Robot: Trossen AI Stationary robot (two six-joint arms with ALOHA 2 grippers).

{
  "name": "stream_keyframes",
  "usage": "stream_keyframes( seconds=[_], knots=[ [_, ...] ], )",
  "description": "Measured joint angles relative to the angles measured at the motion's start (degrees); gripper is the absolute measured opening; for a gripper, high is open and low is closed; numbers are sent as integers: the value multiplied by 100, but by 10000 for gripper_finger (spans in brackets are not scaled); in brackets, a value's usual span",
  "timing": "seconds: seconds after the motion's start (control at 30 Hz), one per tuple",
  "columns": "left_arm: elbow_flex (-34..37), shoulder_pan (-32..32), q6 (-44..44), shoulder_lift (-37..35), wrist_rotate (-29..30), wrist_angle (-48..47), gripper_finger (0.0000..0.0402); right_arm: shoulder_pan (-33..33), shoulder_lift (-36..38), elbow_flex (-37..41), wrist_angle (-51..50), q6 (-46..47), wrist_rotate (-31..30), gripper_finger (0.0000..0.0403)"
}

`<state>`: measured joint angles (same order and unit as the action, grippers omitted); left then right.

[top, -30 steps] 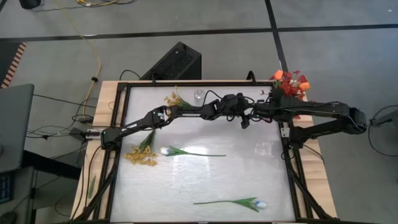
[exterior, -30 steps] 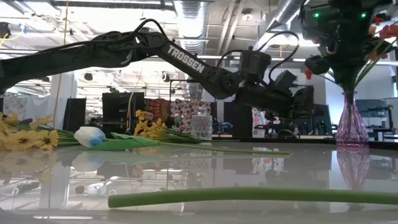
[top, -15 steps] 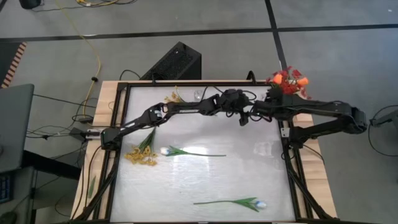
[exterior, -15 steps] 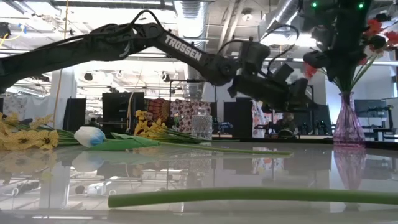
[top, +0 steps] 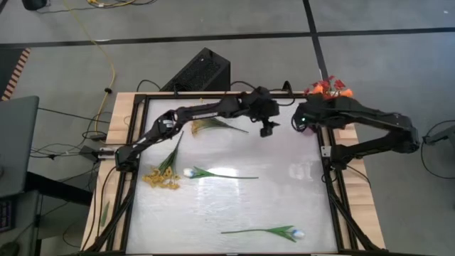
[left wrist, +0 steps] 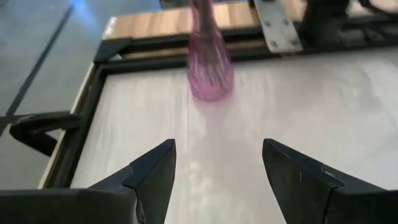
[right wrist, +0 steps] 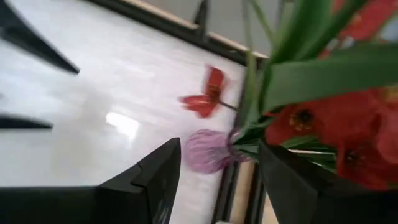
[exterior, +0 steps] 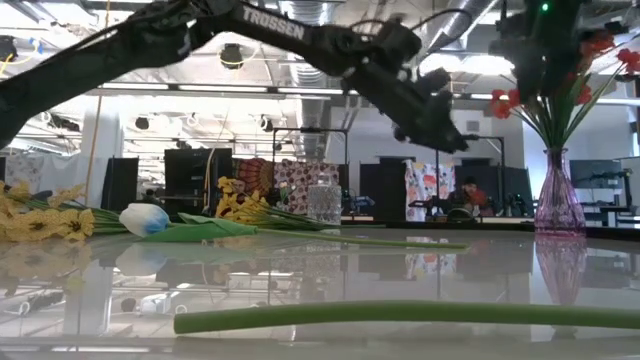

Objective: Sort flowers into vase by color
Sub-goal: Put the bottom yellow flowers into the transparent vase

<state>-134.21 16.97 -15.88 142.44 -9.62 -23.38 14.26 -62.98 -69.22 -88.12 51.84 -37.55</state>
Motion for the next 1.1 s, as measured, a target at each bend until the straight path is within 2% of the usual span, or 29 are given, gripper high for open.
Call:
stream_keyframes(
  seconds=[0.23,0.3,0.43,0.6,0.8,0.9,1.0,1.1],
  knots=[
    [31,-24,-545,-810,1,-1624,229,-52,0,-1206,77,-589,952,240],
    [43,-51,-632,-1047,154,-2142,229,-195,2,-1526,138,-698,1242,240],
    [59,-136,-775,-1511,594,-3034,229,-692,4,-1987,589,-964,1673,240],
    [51,-201,-535,-2347,784,-4106,229,-1692,-60,-2051,1917,-1447,1928,240],
    [60,-369,200,-3275,842,-5463,229,-3060,-557,-1768,2823,-2060,1872,240],
    [414,-696,566,-3838,1048,-5613,229,-3593,-926,-1661,2884,-2149,1452,240],
    [1243,-1207,998,-4530,1572,-5499,229,-4049,-1360,-1585,2945,-2151,772,240],
    [2530,-1818,1513,-5390,2254,-4910,229,-4413,-1810,-1421,3140,-2151,350,240]
  ],
)
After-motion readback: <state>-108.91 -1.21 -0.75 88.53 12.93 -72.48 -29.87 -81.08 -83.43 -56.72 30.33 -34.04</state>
